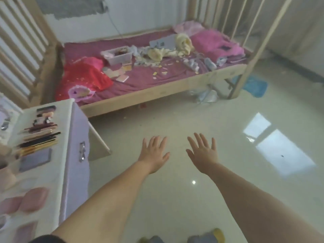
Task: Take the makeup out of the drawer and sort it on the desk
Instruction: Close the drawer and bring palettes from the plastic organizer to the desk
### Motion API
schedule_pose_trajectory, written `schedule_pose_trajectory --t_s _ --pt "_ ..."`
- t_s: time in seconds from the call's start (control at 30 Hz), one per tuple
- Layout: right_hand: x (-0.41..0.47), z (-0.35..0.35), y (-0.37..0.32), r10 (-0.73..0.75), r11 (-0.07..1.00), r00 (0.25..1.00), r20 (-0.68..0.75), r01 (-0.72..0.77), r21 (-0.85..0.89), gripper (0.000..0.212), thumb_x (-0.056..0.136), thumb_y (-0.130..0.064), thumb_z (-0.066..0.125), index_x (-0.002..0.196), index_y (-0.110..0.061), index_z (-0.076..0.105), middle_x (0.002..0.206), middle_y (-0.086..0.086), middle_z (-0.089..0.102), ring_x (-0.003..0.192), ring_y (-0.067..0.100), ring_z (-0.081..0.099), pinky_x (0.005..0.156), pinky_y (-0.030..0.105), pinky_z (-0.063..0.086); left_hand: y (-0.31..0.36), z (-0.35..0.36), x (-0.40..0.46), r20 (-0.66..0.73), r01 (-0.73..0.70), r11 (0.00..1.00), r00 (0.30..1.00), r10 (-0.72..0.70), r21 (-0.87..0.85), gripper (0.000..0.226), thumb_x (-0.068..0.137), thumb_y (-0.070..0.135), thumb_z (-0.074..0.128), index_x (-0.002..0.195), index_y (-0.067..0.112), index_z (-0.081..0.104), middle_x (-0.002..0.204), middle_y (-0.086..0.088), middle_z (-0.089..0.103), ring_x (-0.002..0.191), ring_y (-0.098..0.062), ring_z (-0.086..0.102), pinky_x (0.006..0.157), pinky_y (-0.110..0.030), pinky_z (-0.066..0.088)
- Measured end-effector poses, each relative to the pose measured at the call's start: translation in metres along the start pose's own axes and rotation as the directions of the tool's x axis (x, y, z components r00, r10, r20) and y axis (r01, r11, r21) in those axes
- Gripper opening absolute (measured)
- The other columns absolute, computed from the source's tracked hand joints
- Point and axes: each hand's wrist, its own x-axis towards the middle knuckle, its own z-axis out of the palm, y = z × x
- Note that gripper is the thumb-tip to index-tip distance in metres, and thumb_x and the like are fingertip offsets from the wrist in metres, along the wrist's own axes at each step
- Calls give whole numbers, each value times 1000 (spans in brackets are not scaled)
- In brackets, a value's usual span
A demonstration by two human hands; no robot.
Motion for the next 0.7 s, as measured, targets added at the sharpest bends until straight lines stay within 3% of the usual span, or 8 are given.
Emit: schedule_pose_trajectory --t_s 0.17,0.37,0.7 --pt "-78 42 128 256 959 963 81 -264 107 56 100 -48 13 151 -29 0 160 -1 -8 147 18 -10 117 52 -5 136 24 41 81 -221 973 973 215 61 64 98 50 23 151 20 3 157 -5 11 144 -23 7 115 -52 0" --pt "-167 76 261 514 812 842 162 -539 224 54 101 -46 15 150 -27 7 160 0 0 147 20 -4 116 53 -1 311 41 64 212 -409 910 898 386 74 64 98 50 22 151 19 2 157 -6 9 145 -22 5 116 -52 -3" --pt "-229 100 428 732 567 637 241 -766 302 53 101 -45 18 149 -25 15 159 3 9 147 20 6 116 45 14 521 50 127 322 -671 737 718 617 82 63 98 49 25 151 19 6 156 -7 12 145 -23 8 116 -51 0"
